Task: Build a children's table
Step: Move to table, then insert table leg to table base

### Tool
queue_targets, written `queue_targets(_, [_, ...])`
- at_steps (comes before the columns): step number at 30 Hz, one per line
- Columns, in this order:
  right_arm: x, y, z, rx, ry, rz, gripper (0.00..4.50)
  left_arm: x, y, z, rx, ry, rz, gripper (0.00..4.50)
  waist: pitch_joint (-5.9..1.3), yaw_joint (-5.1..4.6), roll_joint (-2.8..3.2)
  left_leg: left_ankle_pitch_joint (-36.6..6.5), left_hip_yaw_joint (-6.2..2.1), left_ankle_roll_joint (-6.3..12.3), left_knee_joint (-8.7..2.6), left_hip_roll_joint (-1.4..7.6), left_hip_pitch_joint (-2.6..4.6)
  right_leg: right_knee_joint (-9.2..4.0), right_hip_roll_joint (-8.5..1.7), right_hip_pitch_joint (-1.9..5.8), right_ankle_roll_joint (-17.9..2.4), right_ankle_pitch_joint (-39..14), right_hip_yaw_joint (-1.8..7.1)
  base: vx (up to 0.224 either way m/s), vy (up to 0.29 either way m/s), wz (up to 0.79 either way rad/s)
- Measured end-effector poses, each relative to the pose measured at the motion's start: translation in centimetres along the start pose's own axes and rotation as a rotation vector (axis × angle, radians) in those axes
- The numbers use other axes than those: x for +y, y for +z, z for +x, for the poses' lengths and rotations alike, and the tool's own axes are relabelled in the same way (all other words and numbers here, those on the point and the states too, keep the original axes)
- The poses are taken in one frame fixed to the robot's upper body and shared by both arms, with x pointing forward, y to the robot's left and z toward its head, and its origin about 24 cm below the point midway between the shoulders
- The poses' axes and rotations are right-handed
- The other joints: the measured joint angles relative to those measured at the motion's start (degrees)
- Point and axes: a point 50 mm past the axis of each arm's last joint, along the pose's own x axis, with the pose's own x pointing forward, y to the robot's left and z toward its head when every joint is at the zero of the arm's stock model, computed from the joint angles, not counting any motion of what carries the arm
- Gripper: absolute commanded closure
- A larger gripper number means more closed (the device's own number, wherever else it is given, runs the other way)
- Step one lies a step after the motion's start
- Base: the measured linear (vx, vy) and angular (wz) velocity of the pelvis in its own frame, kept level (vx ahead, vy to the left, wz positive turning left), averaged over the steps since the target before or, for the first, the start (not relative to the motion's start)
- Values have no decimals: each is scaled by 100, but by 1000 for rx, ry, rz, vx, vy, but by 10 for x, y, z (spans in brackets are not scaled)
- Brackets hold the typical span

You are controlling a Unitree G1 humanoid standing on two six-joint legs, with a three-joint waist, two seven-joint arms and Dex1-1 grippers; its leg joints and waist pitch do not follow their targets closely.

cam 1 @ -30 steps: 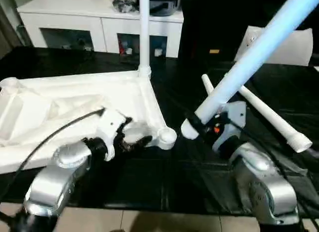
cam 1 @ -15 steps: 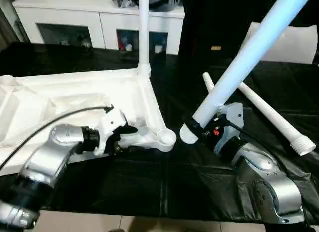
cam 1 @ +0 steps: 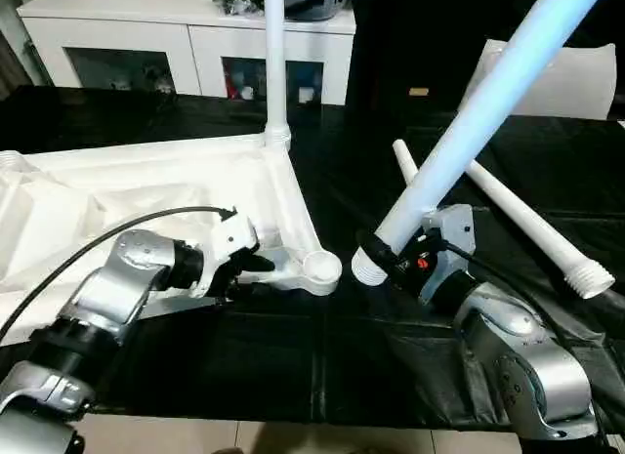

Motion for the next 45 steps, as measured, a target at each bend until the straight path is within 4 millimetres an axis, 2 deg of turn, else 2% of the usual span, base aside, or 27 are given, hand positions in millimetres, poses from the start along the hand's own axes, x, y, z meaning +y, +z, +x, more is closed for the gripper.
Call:
queue_targets(9, [3,-1,2,7,13,-5,259,3,-2,4,14,24,1,334,0,38,0,1,7,0,-5,2,1,-2,0,-7,-1,0,1,0,0,0])
queue_targets(11, [3,-1,2,8,13,-6,259,2,-2,4,13,12,5,338,0,49,0,1,7,0,-5,3,1,-1,0,-7,-2,0,1,0,0,0])
queue_targets(13, [3,-1,2,8,13,-6,259,3,-3,4,15,7,5,372,0,51,0,2,9,-1,-5,5,1,-1,0,-7,-3,1,1,0,0,0])
queue_targets(23, [3,-1,3,14,18,-11,259,1,-4,4,50,-25,45,440,0,58,-1,3,14,-2,-7,6,0,-1,0,-7,-4,2,2,0,0,0])
queue_targets(29, [6,0,16,33,42,-44,259,1,-3,3,49,-32,70,440,0,45,-1,3,14,-2,-7,7,0,-1,0,-17,-5,2,1,0,0,0])
queue_targets(38, [14,12,49,-1,135,-111,259,-1,0,11,-14,-3,135,450,3,46,2,5,20,0,-12,7,-4,-2,-1,-34,-7,2,1,0,0,0])
queue_targets(45, [14,2,56,35,171,-77,259,-6,0,11,-53,-72,112,450,5,116,5,6,30,1,-26,9,-3,-2,-1,-44,-13,-3,1,0,0,0])
